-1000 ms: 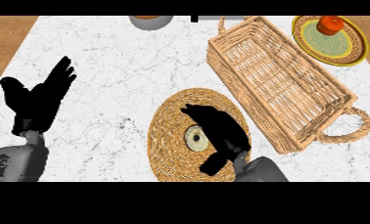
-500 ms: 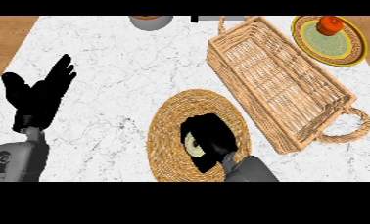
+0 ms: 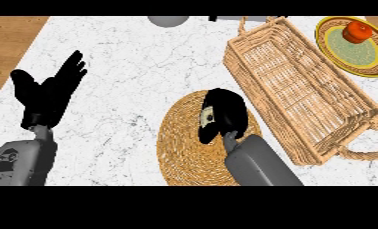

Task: Pick the cupcake from the placemat and place it in the basket

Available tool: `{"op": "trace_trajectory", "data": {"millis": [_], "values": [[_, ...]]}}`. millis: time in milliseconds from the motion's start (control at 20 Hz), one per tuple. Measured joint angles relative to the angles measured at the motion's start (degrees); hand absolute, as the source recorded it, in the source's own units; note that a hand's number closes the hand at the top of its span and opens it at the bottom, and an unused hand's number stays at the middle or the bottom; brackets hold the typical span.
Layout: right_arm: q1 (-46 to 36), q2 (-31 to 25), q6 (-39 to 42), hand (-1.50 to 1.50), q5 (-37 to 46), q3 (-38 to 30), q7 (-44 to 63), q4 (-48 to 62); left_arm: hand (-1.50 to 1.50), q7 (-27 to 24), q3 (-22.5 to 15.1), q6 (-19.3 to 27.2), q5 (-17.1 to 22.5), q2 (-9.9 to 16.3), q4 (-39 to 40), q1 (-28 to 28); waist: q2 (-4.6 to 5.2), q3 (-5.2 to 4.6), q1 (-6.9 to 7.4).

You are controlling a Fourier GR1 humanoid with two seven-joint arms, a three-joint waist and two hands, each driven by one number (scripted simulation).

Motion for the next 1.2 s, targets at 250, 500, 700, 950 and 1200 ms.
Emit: {"op": "trace_trajectory", "data": {"millis": [250,500,700,950,1200], "values": [[-7.84,-0.03,-8.18,1.5,-1.81,0.61,12.66,2.68,0.0,-0.24,-1.89,-0.49,-0.53,-1.26,0.5,-1.28,0.47,0.04,3.0],[-15.77,-0.22,-18.38,1.5,-1.05,0.99,14.42,2.91,0.0,-0.1,-3.15,-0.57,-1.02,-2.16,1.15,-2.87,0.51,0.05,4.66],[-23.18,-0.32,-23.98,1.5,3.2,1.38,15.63,4.97,0.0,-0.08,-3.32,-0.54,-1.35,-2.18,2.04,-3.67,0.16,-0.13,4.97],[-31.26,-0.44,-25.99,1.5,8.31,0.42,18.82,9.27,0.0,0.02,-3.17,-0.49,-1.61,-2.0,3.25,-4.11,-0.24,-0.3,4.51],[-39.59,-0.48,-25.14,1.5,12.37,-1.91,22.98,14.38,0.0,0.09,-3.02,-0.1,-1.96,-2.01,4.19,-4.68,-0.49,-0.38,3.83]]}}
